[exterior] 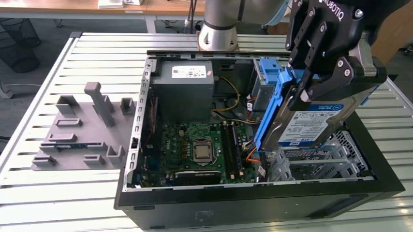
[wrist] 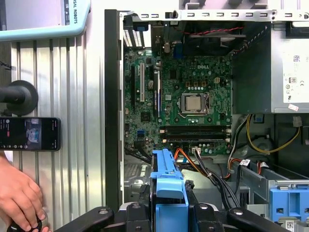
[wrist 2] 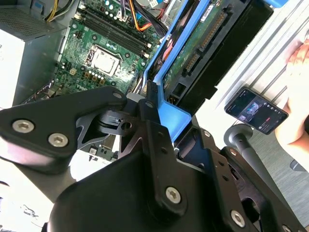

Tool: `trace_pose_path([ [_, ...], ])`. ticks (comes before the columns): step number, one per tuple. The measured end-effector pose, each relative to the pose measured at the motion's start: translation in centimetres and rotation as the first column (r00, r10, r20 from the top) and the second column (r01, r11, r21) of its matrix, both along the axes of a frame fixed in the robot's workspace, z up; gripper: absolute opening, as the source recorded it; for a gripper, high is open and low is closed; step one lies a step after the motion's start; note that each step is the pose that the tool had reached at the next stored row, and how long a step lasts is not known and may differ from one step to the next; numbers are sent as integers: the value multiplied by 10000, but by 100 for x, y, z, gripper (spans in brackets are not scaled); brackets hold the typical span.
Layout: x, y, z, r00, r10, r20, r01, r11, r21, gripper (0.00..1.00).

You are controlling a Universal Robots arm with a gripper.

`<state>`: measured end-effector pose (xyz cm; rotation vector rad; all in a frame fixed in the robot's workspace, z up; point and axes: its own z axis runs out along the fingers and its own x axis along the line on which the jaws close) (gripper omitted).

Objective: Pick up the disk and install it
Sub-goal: 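Insert the disk into the insertion slot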

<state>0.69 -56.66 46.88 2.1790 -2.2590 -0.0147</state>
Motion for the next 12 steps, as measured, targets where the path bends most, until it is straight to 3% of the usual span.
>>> trace_pose_path([
  [3, 0, -4, -2, 10000, 1, 1, -1, 10000, 2, 36],
  [8, 7, -74, -23, 10000, 2, 0, -2, 10000, 0, 36],
  [12, 97, -86, -63, 10000, 3, 0, -3, 10000, -1, 36],
])
